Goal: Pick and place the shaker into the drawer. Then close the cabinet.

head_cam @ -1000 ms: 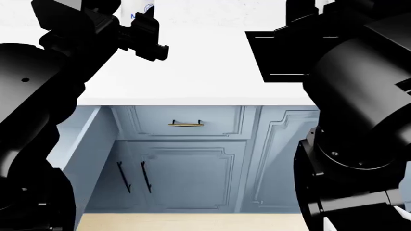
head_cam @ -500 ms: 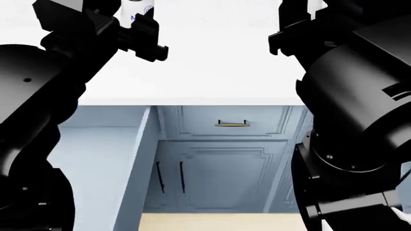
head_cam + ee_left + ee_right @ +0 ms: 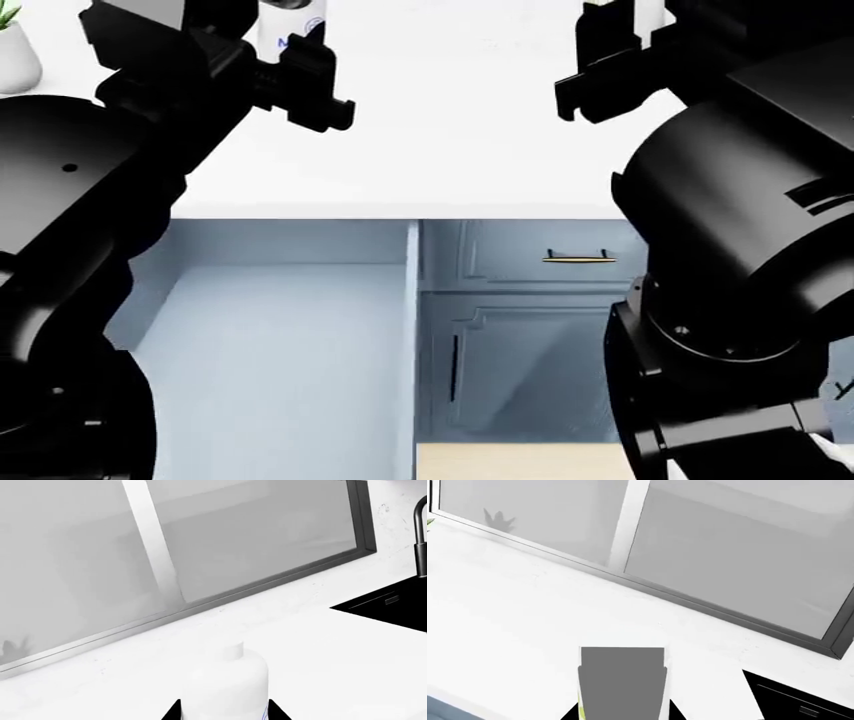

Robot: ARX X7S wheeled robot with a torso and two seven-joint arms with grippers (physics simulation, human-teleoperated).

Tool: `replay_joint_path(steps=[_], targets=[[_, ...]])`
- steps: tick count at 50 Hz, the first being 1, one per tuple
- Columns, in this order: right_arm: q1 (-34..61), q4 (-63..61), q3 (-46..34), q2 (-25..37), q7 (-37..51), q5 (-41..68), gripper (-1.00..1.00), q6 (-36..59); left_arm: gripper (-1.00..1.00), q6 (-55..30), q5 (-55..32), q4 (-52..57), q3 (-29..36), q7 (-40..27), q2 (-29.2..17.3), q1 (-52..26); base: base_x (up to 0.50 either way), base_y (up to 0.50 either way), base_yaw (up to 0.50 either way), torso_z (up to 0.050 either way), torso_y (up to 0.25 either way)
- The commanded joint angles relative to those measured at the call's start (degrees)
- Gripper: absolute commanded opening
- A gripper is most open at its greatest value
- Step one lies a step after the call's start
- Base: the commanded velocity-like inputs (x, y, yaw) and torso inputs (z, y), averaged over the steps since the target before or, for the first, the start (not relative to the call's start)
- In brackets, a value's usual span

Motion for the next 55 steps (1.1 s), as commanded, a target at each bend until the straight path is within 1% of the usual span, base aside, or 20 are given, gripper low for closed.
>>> replay_joint_path(steps=[1,29,46,50,55], targets=[[-0.1,-0.3,0.0,0.0,0.0,-0.3,-1.00,0.0,-1.00,0.5,-0.4,-0.4,0.0,-0.5,0.1,0.2,0.00,0.50,0.00,0.000,0.000],[-0.1,-0.7,0.3,0.0,0.0,-0.1,-1.00,0.0,-1.00,0.8,-1.3,-0.9,0.1,-1.3,0.3,0.2,0.00,0.50,0.00,0.000,0.001],[-1.4,-0.8,1.3,0.0,0.0,1.7,-1.00,0.0,-1.00,1.1,-1.9,-0.9,0.0,-1.7,0.2,0.5,0.00,0.00,0.00,0.001,0.001],[-5.6,-0.8,0.8,0.0,0.0,4.8,-1.00,0.0,-1.00,0.5,-2.2,-0.6,-0.1,-1.9,0.3,0.2,0.00,0.00,0.00,0.000,0.003],[-13.5,4.0,-0.6,0.0,0.0,11.7,-1.00,0.0,-1.00,-0.6,-2.5,0.0,-0.5,-2.2,0.4,-0.8,0.00,0.00,0.00,0.000,0.000]])
